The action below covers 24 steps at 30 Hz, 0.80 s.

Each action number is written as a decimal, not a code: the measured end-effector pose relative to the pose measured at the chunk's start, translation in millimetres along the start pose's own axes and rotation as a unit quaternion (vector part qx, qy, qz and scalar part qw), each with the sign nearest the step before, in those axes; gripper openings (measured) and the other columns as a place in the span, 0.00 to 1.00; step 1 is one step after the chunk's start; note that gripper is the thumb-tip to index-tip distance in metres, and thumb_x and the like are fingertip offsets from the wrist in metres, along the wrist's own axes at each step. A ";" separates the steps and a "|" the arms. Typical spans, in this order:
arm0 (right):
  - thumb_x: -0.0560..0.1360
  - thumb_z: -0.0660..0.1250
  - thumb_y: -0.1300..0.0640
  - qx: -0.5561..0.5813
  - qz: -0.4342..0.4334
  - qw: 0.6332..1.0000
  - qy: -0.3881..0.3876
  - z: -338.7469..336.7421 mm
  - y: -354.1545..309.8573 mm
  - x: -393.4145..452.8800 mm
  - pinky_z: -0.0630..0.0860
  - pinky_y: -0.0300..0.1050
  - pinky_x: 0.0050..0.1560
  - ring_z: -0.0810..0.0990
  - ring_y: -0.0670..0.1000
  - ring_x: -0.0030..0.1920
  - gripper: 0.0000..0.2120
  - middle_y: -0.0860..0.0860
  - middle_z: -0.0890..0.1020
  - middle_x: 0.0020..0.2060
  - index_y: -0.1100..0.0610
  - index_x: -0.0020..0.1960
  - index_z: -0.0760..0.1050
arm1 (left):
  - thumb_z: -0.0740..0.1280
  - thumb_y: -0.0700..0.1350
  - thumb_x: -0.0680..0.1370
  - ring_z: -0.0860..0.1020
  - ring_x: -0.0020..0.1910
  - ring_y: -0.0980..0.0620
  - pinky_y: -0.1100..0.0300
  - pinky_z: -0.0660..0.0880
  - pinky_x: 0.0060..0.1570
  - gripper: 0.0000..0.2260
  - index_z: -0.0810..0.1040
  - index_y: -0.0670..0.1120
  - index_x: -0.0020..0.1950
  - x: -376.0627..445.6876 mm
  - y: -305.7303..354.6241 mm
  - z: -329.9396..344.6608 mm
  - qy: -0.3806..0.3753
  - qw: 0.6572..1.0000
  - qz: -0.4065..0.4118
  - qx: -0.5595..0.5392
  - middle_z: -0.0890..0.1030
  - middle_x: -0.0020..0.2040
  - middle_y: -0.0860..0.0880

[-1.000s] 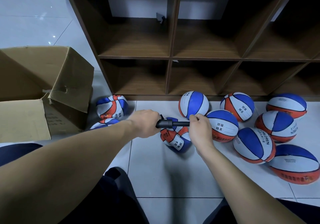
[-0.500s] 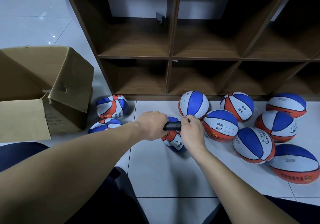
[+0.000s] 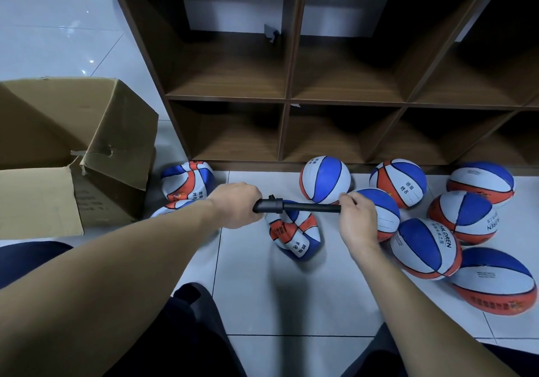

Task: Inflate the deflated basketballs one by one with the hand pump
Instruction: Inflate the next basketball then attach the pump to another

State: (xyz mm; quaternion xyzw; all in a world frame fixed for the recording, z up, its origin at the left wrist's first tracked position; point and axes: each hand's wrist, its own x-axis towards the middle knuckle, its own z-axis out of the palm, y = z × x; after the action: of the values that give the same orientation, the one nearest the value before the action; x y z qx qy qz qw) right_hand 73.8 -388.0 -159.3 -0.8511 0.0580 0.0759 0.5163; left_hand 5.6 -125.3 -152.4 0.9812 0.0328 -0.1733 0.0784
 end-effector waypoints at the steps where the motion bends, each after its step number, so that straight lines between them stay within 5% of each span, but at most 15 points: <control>1: 0.81 0.63 0.59 0.002 0.002 1.000 0.006 1.2 0.0 -0.8 0.62 0.50 0.37 0.63 0.52 0.34 0.16 0.50 0.66 0.30 0.57 0.36 0.64 | 0.65 0.57 0.82 0.78 0.38 0.50 0.55 0.73 0.36 0.10 0.78 0.53 0.45 0.3 2.2 0.8 0.000 1.000 0.005 0.002 0.79 0.38 0.53; 16: 0.83 0.60 0.58 -0.026 -0.022 0.999 -0.025 41.1 -10.5 -33.6 0.63 0.52 0.36 0.65 0.52 0.34 0.17 0.50 0.68 0.30 0.57 0.37 0.63 | 0.66 0.54 0.81 0.79 0.39 0.42 0.55 0.68 0.35 0.10 0.77 0.49 0.45 -5.5 41.0 -0.4 0.003 1.000 0.026 -0.001 0.78 0.38 0.50; 24: 0.83 0.61 0.56 -0.028 -0.035 0.998 -0.036 47.1 -9.3 -35.9 0.68 0.53 0.39 0.69 0.53 0.36 0.16 0.50 0.71 0.32 0.57 0.38 0.67 | 0.66 0.55 0.82 0.75 0.35 0.48 0.56 0.64 0.31 0.11 0.76 0.48 0.46 -5.6 51.6 -4.1 0.001 0.999 0.045 -0.001 0.77 0.38 0.50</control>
State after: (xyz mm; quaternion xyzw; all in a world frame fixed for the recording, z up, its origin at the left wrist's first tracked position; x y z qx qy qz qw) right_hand 37.0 -341.2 -165.8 -0.8636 0.0071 0.0899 0.4960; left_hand 6.4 -175.7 -139.3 0.9819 -0.0107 -0.1683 0.0867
